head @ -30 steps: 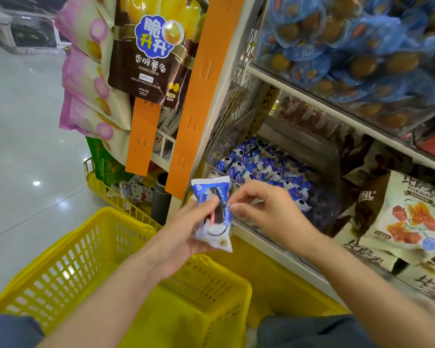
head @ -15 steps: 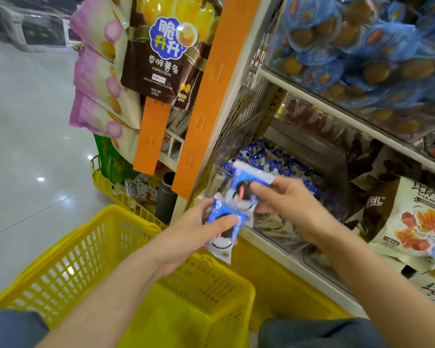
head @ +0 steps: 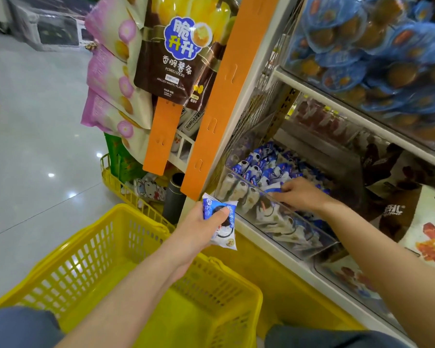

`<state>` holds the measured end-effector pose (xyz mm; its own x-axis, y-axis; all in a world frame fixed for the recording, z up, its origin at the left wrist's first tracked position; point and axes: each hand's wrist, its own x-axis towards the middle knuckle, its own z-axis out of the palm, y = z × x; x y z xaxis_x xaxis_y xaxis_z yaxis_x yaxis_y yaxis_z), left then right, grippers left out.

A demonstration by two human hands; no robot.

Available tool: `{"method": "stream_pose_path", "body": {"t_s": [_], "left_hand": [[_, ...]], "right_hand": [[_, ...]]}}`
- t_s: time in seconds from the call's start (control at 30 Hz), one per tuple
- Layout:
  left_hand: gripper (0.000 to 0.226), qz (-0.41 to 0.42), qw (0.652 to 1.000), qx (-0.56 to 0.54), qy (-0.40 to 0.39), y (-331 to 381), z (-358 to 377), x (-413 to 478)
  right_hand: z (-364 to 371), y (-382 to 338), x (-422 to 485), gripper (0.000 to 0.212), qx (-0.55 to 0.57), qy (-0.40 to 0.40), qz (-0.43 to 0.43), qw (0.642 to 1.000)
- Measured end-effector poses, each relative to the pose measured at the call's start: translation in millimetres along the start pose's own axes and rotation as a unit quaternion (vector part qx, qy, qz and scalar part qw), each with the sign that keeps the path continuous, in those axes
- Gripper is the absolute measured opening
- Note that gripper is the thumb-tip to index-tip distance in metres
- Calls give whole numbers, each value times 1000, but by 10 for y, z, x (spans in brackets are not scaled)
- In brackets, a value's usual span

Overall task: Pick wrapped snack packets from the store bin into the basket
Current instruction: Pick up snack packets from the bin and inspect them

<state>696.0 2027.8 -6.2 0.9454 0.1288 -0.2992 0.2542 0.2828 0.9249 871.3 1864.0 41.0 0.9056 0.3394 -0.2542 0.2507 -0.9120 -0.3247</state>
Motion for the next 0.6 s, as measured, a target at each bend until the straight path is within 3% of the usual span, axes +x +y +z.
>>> {"method": "stream_pose_path", "body": {"t_s": [0.07, 0.2, 0.43, 0.5, 0.6], "left_hand": [[29, -3, 1000, 10, 5, -3, -5, 5], [29, -12, 1000, 16, 15, -17, -15, 39], [33, -22, 1000, 0, 17, -62, 18, 108], [34, -24, 999, -26, 10, -68, 33, 109], [30, -9, 1000, -14, 5, -82, 31, 95]], "right_hand": [[39, -37, 79, 44, -16, -4, 6, 1000], [99, -111, 221, 49, 14, 62, 14, 998], [138, -89, 214, 37, 106, 44, 38, 993], [127, -105, 136, 43, 116, 45, 47, 991], [98, -183, -34, 41, 67, 144, -1, 987]]}}
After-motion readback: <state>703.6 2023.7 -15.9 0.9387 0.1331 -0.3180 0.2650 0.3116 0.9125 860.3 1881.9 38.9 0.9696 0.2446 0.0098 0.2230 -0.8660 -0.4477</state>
